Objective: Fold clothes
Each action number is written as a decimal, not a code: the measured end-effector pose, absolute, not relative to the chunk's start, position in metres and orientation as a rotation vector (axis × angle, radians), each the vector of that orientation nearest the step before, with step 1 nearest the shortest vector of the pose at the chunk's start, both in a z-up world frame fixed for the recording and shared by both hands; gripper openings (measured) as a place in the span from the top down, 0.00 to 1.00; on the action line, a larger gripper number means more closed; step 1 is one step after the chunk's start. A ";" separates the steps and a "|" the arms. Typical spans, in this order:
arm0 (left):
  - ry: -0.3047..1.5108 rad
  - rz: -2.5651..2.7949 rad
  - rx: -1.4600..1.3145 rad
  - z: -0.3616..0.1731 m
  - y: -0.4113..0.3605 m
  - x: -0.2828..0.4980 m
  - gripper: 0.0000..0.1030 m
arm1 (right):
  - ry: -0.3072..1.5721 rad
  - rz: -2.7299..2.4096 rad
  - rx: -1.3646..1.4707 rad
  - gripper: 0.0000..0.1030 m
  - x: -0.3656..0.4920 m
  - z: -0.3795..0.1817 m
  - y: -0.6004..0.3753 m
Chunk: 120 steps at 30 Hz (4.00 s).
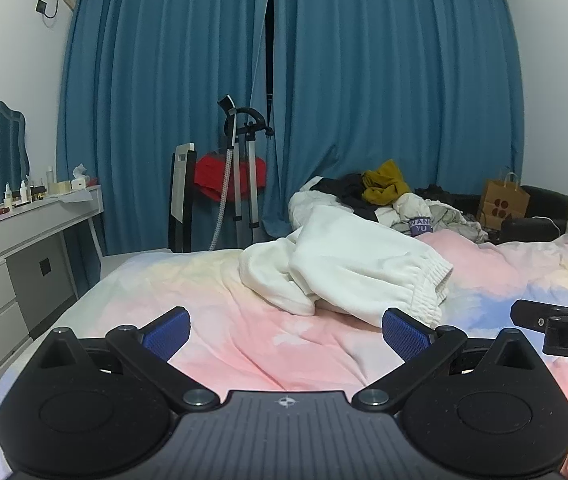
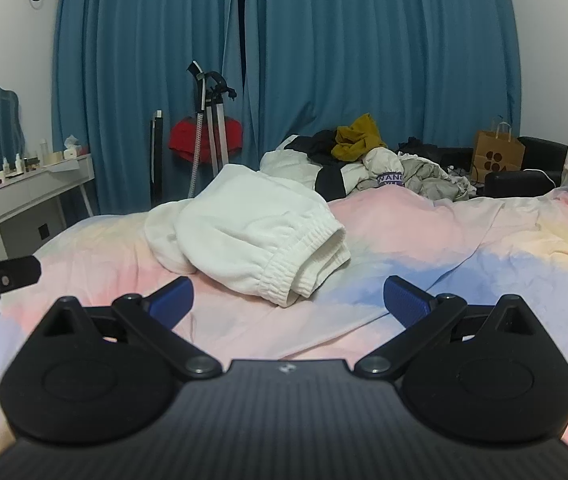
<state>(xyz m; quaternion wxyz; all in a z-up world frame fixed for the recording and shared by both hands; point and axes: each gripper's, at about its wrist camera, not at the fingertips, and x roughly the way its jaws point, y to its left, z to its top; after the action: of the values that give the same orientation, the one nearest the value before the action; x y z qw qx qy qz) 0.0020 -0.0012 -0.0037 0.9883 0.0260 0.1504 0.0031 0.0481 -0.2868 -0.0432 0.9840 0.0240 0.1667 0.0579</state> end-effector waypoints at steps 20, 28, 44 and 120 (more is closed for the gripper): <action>0.278 -0.007 0.055 -0.024 -0.004 0.009 0.00 | 0.319 0.108 0.176 0.00 0.054 -0.045 -0.290; 0.294 -0.059 0.065 -0.030 -0.006 0.012 0.00 | 0.328 0.061 0.177 0.00 0.059 -0.048 -0.303; 0.383 -0.190 0.244 -0.055 -0.071 0.090 0.00 | 0.339 -0.015 0.213 0.00 0.068 -0.048 -0.335; 0.341 -0.052 -0.317 0.013 0.142 0.081 0.04 | 0.621 0.498 0.714 0.07 0.155 -0.138 -0.311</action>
<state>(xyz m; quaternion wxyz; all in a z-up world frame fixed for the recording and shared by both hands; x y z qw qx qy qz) 0.0815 0.1420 0.0128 0.9726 -0.1572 0.1692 -0.0258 0.1547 -0.3109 -0.1377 0.8604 0.3404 0.2960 0.2372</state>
